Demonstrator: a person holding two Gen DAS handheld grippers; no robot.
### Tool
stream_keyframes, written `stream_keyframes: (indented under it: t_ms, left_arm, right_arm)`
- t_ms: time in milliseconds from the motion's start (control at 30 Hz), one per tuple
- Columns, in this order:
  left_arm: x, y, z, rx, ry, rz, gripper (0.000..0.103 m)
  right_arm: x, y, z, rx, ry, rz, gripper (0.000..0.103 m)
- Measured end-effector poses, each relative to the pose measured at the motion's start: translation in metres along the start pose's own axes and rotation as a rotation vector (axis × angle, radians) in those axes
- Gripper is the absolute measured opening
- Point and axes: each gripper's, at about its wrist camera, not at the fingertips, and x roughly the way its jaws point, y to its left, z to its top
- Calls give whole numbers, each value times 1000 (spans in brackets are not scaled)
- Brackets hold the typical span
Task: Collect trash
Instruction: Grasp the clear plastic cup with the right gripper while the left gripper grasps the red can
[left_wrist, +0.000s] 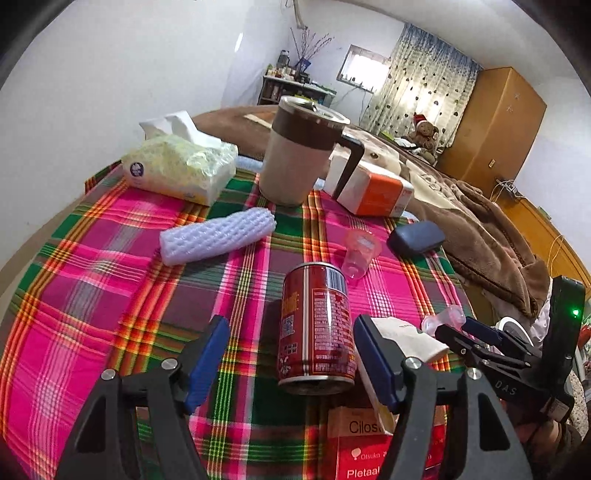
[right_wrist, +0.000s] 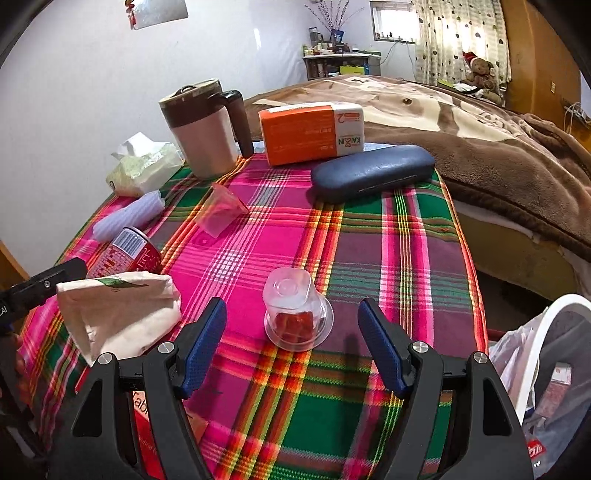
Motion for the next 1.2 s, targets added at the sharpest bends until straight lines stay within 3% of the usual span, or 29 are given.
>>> stream_keyframes:
  t_ms: [100, 200, 400, 833, 1033, 1200]
  left_arm:
    - [11, -1, 1, 4, 22, -12, 69]
    - [22, -1, 2, 2, 52, -28, 70]
    - [35, -8, 5, 23, 73, -50, 70]
    - [48, -9, 13, -13, 104, -110, 70]
    - [46, 2, 18, -49, 95, -79, 70]
    - [39, 10, 15, -51, 94, -98, 70]
  right_arm:
    - [4, 0, 1, 2, 5, -4, 71]
    - [9, -1, 3, 6, 21, -12, 58]
    - [13, -1, 4, 4, 27, 1, 53]
    - [17, -1, 5, 14, 39, 6, 52]
    - [19, -3, 7, 19, 39, -8, 52]
    - [19, -2, 7, 13, 39, 1, 52]
